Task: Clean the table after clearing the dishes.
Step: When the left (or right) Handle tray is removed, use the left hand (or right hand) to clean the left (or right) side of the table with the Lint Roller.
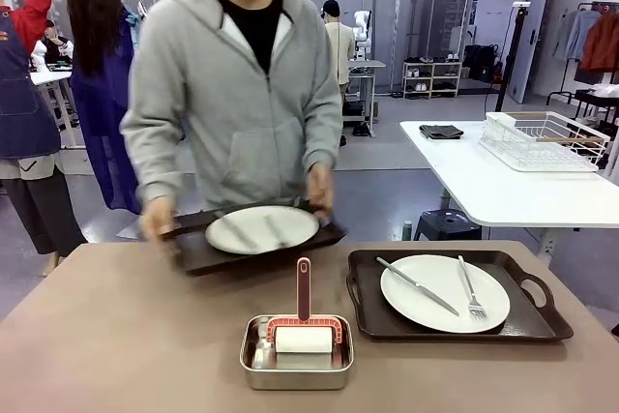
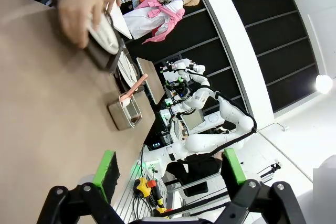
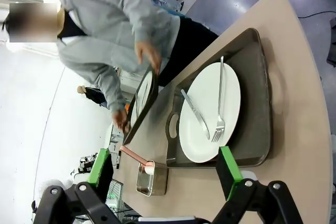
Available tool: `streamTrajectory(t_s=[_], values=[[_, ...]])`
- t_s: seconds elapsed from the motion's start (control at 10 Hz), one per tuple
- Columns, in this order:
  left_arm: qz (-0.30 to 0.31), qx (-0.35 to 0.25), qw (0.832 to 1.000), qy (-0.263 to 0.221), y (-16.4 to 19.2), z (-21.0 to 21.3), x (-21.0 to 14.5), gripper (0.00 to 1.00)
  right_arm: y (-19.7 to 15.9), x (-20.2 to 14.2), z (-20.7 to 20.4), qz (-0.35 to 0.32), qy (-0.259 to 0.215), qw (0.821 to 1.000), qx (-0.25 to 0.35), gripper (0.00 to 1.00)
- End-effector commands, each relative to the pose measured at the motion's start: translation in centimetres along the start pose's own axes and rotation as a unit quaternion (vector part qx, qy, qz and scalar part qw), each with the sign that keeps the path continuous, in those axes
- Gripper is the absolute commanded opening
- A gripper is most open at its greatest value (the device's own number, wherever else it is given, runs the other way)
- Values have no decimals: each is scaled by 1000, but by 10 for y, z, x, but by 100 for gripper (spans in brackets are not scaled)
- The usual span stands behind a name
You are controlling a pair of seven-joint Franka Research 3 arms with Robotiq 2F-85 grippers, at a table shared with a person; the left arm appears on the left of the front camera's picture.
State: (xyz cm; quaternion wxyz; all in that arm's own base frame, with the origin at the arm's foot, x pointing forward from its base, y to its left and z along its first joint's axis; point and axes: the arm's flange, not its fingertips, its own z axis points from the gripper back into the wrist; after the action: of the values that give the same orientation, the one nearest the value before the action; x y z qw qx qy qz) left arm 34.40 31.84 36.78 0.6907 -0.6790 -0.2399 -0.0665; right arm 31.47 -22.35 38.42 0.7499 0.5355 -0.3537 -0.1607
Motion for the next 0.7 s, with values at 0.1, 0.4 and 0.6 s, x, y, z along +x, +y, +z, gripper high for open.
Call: streamTrajectory(t_s=[0.1, 0.4, 0.6], values=[[4, 7, 1000, 5, -1, 2, -3, 100, 4, -3, 1, 4, -5, 1000, 3, 100], [4, 7, 1000, 5, -1, 2, -3, 100, 4, -3, 1, 4, -5, 1000, 3, 100], [4, 7, 1000, 5, -1, 2, -3, 100, 4, -3, 1, 4, -5, 1000, 3, 100]])
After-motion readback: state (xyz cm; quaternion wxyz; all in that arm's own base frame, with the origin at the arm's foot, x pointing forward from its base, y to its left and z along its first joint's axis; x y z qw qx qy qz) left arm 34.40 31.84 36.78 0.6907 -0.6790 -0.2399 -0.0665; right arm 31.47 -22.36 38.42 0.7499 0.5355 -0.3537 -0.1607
